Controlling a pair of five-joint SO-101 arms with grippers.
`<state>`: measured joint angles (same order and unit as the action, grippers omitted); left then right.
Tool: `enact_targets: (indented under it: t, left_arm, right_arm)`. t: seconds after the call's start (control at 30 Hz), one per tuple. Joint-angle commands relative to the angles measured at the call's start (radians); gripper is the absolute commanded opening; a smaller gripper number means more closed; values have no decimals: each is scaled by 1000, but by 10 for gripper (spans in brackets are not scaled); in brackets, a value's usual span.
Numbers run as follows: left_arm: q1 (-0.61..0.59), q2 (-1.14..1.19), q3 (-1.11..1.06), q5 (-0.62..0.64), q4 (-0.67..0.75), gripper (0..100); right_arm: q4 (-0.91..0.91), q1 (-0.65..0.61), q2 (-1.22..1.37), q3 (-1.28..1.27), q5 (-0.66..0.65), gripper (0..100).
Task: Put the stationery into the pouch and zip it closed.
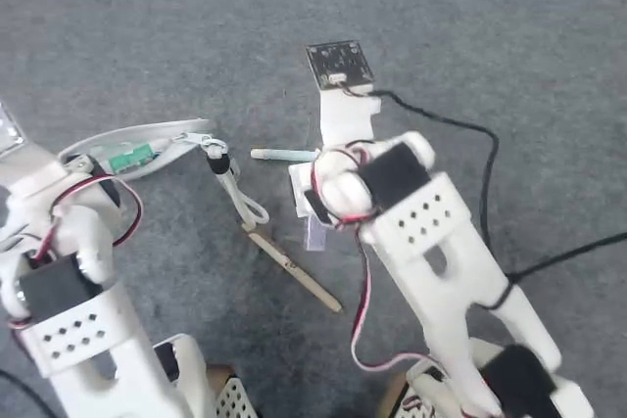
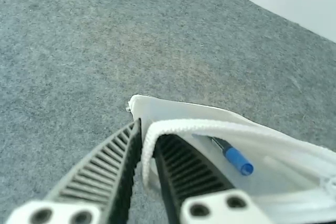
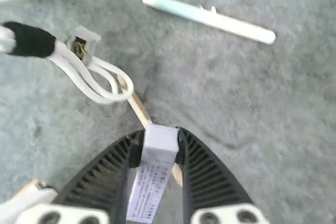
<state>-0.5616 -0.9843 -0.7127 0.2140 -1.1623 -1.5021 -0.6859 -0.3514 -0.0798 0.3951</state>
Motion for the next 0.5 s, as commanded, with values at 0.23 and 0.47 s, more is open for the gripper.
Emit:
enact_targets:
  t: [0.23, 0.47]
  left_arm:
    - [3, -2, 12, 15, 40, 13]
    - [3, -2, 12, 15, 40, 13]
  right_arm:
    - [354, 8, -236, -250, -11, 6]
    - [501, 8, -326, -376, -11, 6]
